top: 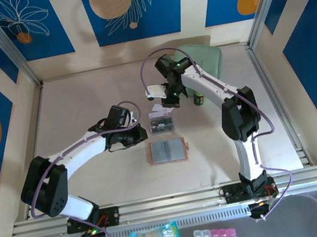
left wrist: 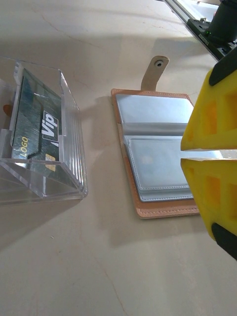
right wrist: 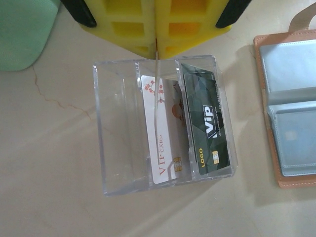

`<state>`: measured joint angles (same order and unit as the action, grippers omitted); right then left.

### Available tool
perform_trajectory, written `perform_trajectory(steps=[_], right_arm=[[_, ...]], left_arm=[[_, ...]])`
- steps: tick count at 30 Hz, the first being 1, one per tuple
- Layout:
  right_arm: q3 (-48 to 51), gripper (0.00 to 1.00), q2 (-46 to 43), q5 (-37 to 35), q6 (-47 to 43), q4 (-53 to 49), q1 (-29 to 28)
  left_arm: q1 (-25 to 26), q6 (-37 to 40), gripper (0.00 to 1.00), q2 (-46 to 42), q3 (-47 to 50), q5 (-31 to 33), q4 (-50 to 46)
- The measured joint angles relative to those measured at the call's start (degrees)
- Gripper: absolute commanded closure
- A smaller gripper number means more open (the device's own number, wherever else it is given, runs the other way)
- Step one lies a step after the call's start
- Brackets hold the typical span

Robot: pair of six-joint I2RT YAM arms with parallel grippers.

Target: Take the credit cards out of the card holder

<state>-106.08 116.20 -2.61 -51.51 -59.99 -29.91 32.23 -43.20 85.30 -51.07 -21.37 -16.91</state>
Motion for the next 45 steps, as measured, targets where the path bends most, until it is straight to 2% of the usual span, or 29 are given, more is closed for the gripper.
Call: perform_trajectory(steps=[6,10,12,20,26,32,45], right_arm=[[-0.46,0.99,3.1,0.02,-0.59,0.15,-0.39],[-0.48,0.85,3.5,0.0,-0.59,0.15,-0.5],[-0.48,0.82,3.5,-0.07,-0.76,0.15,-0.5],[-0.04,0.83,3.19,-0.2,0.28,0.96,-0.74],[6.21,0.84,-2.43,0.48,4.61,4.55,-1.36],[16.2,0.85,-11.02,2.89,15.34,11.34,-2.89],[40.13,0.87,-24.57,3.89,53.48,31.19,-8.44]], left_arm=[[-0.15,0.0,0.87,0.68,0.02,-0.02,0.22],[-0.22,0.0,0.87,0.76,0.02,-0.02,0.24],[-0.24,0.0,0.87,0.76,0.07,-0.02,0.37],[-0.24,0.0,0.87,0.76,0.39,-0.07,1.03],[-0.24,-0.02,0.88,0.76,0.96,-0.94,1.62],[-0.24,-0.39,0.89,0.79,2.43,-1.57,2.56],[-0.17,0.11,0.99,2.6,5.07,-2.64,5.22]])
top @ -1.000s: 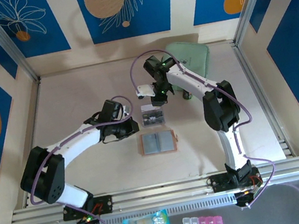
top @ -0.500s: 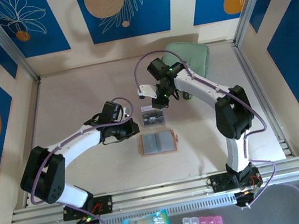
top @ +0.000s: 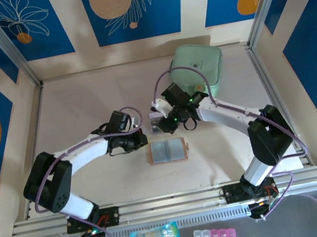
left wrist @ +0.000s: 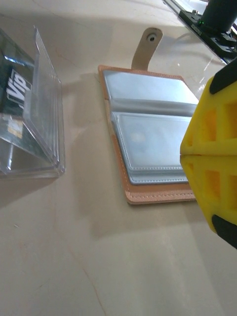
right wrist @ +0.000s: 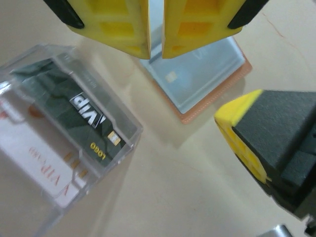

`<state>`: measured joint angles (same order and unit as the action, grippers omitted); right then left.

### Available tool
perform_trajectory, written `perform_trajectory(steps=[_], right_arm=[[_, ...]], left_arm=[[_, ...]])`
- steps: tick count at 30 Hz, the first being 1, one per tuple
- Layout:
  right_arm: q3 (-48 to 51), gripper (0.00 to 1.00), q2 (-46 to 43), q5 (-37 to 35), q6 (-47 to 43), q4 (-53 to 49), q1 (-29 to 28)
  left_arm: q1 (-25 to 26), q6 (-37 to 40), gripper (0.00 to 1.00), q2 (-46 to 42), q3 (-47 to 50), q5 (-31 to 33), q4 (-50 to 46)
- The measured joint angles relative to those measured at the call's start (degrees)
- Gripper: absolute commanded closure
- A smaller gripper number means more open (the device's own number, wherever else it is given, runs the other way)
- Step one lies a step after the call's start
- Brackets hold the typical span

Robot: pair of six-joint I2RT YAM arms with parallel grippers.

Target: Take the credit cards out of the card holder

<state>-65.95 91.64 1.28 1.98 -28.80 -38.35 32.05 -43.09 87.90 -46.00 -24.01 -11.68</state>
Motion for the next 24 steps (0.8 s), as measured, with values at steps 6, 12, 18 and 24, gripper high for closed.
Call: perform_trajectory(steps=[6,12,18,24], right_arm=[[7.1,0.89,-2.97,1.44,16.55,6.25,0.11],[8.66,0.88,-2.93,5.44,26.62,7.89,0.13],[10.27,0.81,-2.73,6.88,30.16,8.46,-1.07],[10.64,0.72,-2.03,7.1,31.76,8.48,-1.73]], left_arm=[[0.9,-0.46,1.0,0.87,2.64,-0.46,2.29],[3.04,-0.96,1.0,3.28,2.84,-0.59,3.43],[4.13,-1.42,1.0,3.41,3.19,0.55,3.48],[4.52,-1.51,1.0,3.48,3.76,1.84,3.34]])
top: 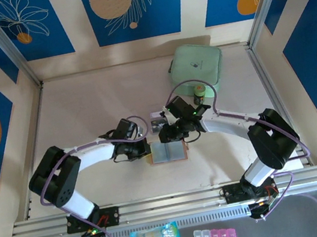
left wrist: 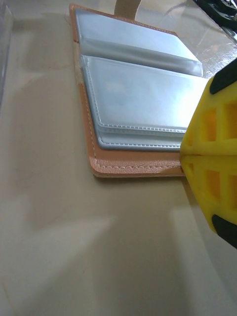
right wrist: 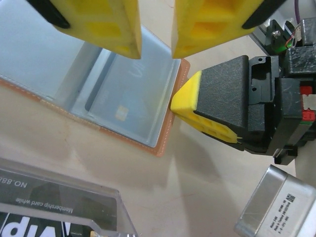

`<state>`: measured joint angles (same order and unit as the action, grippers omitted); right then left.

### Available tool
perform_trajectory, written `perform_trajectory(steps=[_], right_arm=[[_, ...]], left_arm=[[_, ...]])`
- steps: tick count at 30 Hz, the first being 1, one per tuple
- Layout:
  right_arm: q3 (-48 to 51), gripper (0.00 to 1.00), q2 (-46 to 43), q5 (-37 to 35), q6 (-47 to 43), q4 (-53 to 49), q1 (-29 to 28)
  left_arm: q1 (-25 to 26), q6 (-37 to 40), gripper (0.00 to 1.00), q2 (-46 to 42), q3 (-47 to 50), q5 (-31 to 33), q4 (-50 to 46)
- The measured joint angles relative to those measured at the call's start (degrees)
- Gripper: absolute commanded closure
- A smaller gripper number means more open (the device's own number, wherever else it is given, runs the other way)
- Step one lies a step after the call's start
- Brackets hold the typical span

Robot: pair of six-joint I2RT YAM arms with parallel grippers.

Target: Take the credit cards out of the card holder

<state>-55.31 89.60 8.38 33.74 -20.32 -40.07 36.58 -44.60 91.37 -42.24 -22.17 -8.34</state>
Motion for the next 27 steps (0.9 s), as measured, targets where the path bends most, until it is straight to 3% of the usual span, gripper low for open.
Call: perform_trajectory(steps=[27], right_arm=[[0.11,0.64,7.76,4.5,9.03,3.39,-3.65]], left_arm=[[0.74,0.13,1.0,-0.61,1.29,1.88,-0.39]])
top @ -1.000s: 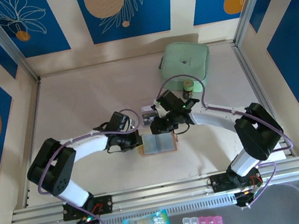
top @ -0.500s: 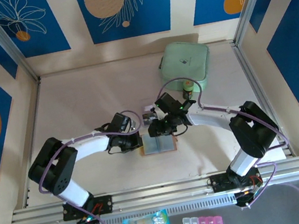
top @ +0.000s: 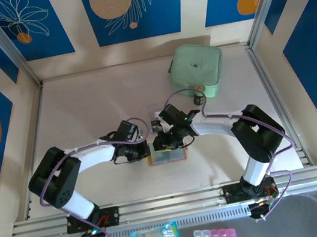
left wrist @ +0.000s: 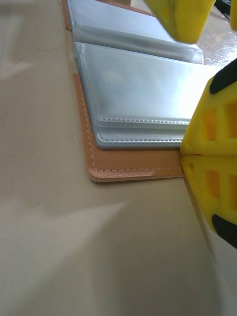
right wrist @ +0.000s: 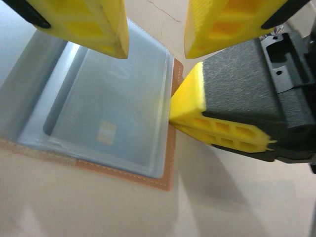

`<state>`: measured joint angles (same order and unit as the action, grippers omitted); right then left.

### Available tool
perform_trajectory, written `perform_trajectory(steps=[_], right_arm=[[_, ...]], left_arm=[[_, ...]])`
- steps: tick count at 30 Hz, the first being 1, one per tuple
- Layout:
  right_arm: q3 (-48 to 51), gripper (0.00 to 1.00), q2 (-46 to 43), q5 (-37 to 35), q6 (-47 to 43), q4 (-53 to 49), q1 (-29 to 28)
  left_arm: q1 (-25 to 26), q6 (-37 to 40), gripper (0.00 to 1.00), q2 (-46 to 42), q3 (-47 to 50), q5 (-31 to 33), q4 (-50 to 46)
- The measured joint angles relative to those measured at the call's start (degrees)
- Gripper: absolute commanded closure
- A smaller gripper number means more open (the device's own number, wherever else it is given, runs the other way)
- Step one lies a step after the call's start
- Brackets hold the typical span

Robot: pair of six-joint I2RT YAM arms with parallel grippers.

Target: Take the credit cards out of the card holder

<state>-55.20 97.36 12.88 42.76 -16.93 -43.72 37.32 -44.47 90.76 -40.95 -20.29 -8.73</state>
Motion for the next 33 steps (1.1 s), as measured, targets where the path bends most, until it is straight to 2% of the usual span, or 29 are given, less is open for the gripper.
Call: perform_trajectory(steps=[10,25,33], right_arm=[[-0.66,0.62,3.02,-0.31,1.01,-0.68,-0.85],[-1.05,0.62,2.49,-3.5,0.7,-4.2,-0.83],[1.09,0.63,2.19,-2.14,0.55,-2.05,0.57]], left_arm=[[0.0,0.02,1.0,-0.61,0.57,0.07,-0.04],[0.0,1.49,1.0,-0.61,0.57,0.24,-0.15],[0.0,1.51,1.0,-1.18,0.57,0.7,-0.85]])
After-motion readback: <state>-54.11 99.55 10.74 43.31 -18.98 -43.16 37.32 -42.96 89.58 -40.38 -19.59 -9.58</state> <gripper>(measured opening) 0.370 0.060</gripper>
